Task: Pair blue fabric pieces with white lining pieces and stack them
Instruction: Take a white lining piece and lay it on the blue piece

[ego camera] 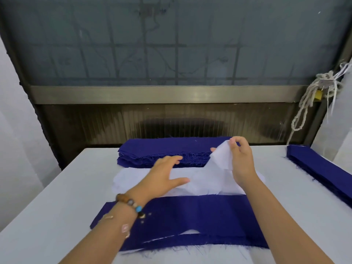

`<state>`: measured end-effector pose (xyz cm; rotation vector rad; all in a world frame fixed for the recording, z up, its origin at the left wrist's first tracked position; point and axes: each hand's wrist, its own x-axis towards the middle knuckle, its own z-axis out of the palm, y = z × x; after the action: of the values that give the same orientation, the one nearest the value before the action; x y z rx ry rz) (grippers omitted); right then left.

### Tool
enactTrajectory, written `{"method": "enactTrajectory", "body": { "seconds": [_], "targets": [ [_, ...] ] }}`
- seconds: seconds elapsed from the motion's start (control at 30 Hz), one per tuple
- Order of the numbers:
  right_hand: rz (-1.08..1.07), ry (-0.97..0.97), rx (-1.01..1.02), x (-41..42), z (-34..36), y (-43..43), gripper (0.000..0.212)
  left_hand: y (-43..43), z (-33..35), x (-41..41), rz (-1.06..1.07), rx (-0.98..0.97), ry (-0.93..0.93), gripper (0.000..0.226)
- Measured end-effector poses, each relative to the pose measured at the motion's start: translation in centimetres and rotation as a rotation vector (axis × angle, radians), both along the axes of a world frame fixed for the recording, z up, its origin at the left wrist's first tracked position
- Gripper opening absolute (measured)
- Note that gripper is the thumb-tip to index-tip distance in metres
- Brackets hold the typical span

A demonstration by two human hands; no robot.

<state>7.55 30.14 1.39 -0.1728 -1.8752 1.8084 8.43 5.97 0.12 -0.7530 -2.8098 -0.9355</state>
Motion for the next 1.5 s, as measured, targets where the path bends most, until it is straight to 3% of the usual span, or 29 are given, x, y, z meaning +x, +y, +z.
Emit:
{"method": "enactTrajectory", "body": {
  "seconds": [0.07, 0.2, 0.27, 0.37, 0.43, 0.57, 0.67, 0.83, 0.97, 1.07, 1.2, 1.33, 1.4, 1.5],
  "targets": [
    [0.082, 0.012, -0.181, 0.5, 0.6, -0.3, 0.020, 2.4, -0.1, -1.1, -0.048, 0.007, -0.109, 0.067],
    [0.237, 0.092, -0.483, 1.1, 1.1, 0.4, 0.014, 4.4, -1.0, -2.2, -0.137, -0.060, -0.179, 0.037],
    [0.240, 0.102, -0.551, 1.1, 1.0, 1.4, 0.011, 4.1, -1.3, -2.4, -0.136, 0.064, -0.199, 0.024],
    [0.005, -0.044, -0.316, 0.5, -0.1, 3.4, 0.016, 2.5, -0.7, -2.6, -0.049, 0.327, -0.206, 0.011],
    [-0.158, -0.101, -0.094, 0.0, -1.0, 4.7, 0.017, 0.8, 0.1, -2.9, 0.028, 0.361, -0.188, 0.012],
    [-0.186, -0.105, 0.178, -1.0, -2.7, 6.3, 0.015, -2.1, 1.1, -3.3, 0.066, 0.264, -0.262, 0.019],
    [-0.152, -0.160, 0.419, -1.6, -3.1, 6.8, 0.014, -3.8, 2.0, -3.7, 0.107, 0.331, -0.289, 0.025],
    [-0.081, -0.314, 0.721, -2.1, -3.8, 6.8, 0.017, -7.5, 1.7, -5.3, 0.298, -0.027, -0.105, 0.033],
    [-0.269, -0.404, 1.066, -2.1, -4.6, 6.3, 0.024, -9.1, -0.6, -5.3, 0.487, -0.235, -0.034, 0.032],
    [-0.383, -0.399, 1.117, -1.6, -4.5, 6.5, 0.028, -9.6, -0.9, -4.8, 0.565, -0.217, -0.035, 0.024],
    [-0.492, -0.379, 1.054, 0.2, -4.4, 8.0, 0.023, -10.2, -1.2, -3.0, 0.693, -0.220, 0.085, 0.053],
    [-0.284, -0.378, 0.849, 3.0, -4.7, 10.4, 0.011, -11.7, -2.2, -0.1, 0.757, -0.155, 0.279, 0.037],
    [-0.126, -0.382, 0.756, 4.7, -4.9, 10.9, 0.013, -12.8, -3.1, 1.3, 0.736, -0.078, 0.173, 0.024],
    [-0.034, -0.383, 0.687, 7.2, -5.0, 11.0, 0.023, -14.1, -4.2, 2.9, 0.729, -0.111, -0.091, 0.029]
  ]
}}
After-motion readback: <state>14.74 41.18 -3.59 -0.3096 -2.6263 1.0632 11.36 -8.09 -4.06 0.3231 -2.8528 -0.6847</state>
